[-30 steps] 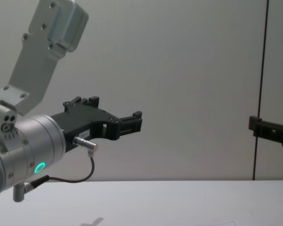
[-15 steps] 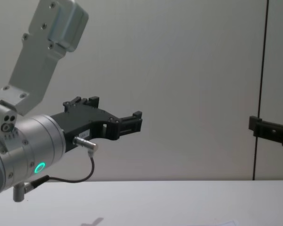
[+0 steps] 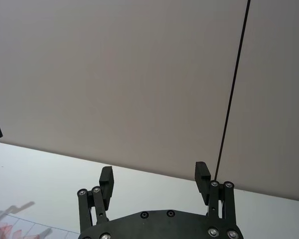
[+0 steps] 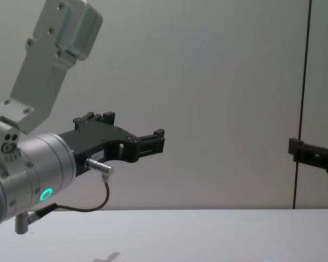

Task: Use the one hand to pick up the stamp and affix it onto the A4 paper.

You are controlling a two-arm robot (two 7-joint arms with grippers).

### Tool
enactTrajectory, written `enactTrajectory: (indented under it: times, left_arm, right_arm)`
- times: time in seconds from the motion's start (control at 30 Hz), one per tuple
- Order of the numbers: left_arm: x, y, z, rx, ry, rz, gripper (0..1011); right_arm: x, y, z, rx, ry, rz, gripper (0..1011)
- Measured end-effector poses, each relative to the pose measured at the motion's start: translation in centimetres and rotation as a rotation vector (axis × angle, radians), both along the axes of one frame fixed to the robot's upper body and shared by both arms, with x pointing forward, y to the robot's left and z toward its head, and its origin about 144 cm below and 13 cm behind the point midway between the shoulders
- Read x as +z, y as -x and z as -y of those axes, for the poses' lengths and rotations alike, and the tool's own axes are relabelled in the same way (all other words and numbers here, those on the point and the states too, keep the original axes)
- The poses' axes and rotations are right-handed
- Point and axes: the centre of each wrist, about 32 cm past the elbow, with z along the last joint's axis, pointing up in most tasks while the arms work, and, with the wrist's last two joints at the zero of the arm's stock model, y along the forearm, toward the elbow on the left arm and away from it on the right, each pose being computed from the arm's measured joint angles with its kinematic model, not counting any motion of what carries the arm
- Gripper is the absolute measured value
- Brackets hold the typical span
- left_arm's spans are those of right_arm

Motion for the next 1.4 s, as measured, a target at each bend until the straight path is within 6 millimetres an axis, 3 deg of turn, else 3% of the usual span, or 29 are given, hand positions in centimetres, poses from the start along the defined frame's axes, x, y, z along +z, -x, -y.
enactTrajectory:
  times: [0.47,1.4]
  left_arm:
    - [0.0,0.0,0.0,0.000,0.000,0.000,1001]
    - [0.0,0.0,0.0,0.000,0.000,0.000,1001]
  right_arm:
    - [-0.2,0.4,-0.8,-0.117,0.053,-0.119,1001]
    - [-4.1,-1.3,1.9,-0.122,0.093,-0.303,1001]
